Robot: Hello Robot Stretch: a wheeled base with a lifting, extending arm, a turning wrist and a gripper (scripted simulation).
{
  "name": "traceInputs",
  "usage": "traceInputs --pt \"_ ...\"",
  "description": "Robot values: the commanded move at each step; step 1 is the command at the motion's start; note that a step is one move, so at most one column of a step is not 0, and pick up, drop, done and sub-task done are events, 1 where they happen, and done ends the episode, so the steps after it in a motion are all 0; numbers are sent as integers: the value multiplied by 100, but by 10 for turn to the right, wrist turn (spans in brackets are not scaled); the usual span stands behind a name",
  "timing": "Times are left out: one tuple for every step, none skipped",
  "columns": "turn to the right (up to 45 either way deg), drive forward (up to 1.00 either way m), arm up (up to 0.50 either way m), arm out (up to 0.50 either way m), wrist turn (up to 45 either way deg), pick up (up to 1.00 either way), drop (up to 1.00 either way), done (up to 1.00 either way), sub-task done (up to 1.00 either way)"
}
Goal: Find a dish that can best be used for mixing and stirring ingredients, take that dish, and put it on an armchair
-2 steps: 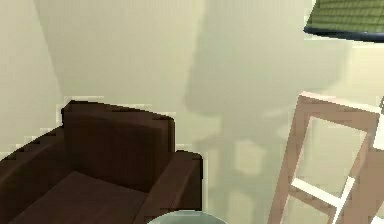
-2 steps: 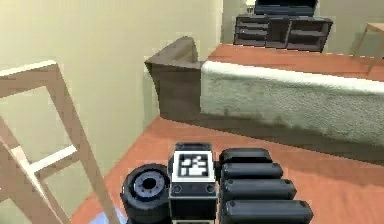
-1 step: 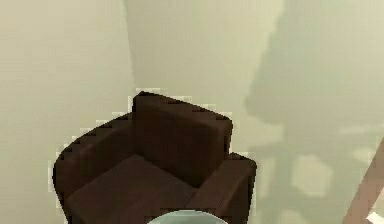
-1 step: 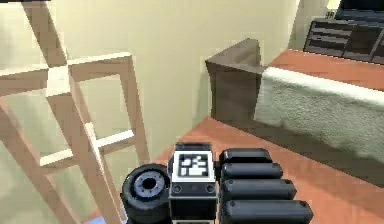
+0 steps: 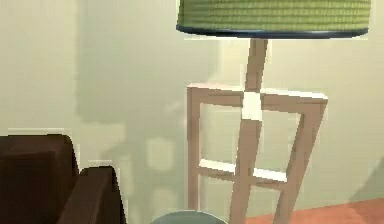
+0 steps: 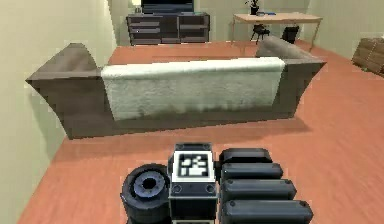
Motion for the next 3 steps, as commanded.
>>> traceInputs --pt "450 0 0 0 0 0 0 0 0" --pt "270 0 0 0 0 0 0 0 0" --pt "-450 0 0 0 0 0 0 0 0"
